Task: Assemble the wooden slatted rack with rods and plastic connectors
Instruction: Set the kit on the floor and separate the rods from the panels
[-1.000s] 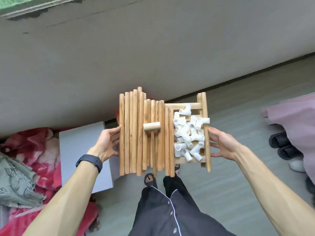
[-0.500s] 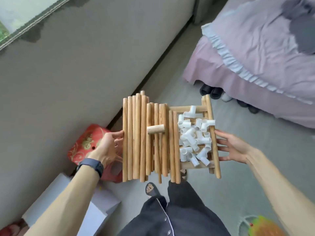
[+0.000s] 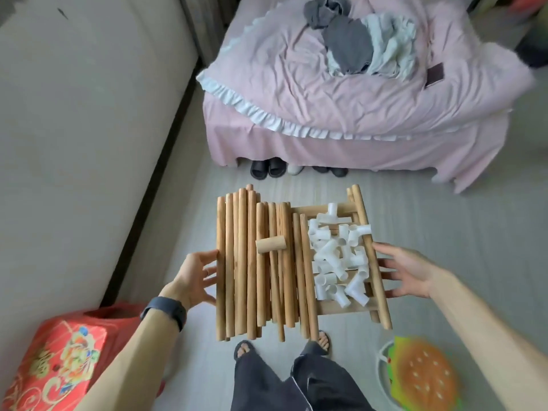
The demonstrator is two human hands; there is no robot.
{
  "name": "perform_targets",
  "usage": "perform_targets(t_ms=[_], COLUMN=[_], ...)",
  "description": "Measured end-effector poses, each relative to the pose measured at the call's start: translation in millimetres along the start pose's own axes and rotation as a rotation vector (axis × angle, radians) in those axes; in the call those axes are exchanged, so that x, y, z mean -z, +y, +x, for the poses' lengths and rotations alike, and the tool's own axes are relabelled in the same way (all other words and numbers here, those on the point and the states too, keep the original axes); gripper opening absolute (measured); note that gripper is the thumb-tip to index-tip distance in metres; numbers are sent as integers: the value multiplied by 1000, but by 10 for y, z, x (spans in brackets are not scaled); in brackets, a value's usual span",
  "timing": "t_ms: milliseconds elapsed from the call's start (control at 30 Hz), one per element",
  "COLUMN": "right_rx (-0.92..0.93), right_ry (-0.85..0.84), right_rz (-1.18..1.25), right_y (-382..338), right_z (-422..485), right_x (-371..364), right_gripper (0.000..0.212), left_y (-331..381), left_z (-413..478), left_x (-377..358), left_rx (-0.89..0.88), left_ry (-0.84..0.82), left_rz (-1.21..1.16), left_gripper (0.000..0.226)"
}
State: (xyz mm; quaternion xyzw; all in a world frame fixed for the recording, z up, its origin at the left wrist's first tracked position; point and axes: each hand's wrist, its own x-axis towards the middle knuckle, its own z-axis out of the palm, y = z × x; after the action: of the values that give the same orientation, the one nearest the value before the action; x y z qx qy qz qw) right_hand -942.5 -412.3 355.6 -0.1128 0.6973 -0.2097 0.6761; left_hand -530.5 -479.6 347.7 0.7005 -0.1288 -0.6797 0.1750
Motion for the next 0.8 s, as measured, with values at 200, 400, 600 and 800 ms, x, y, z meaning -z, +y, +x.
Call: perform_targets(t_ms=[200, 400, 600, 800], right_rx=[-10, 6, 31, 28], right_ry=[29, 48, 38, -33], right_rz=[-16, -32, -72, -167], right_y=[-537, -1231, -1945, -2383], right_z=[298, 709, 1119, 1666], right_x=[815, 1376, 1810, 2090], right_gripper=[38, 37, 33, 36], left_y=[369, 896, 1361, 1332], left_z=[329, 755, 985, 1210], left_x=[-930, -1648, -2262, -2633], left_rx=[12, 5, 13, 26], left_ry=[-21, -51, -9, 87], left_rz=[12, -12, -74, -204], left_gripper=[41, 39, 40, 34])
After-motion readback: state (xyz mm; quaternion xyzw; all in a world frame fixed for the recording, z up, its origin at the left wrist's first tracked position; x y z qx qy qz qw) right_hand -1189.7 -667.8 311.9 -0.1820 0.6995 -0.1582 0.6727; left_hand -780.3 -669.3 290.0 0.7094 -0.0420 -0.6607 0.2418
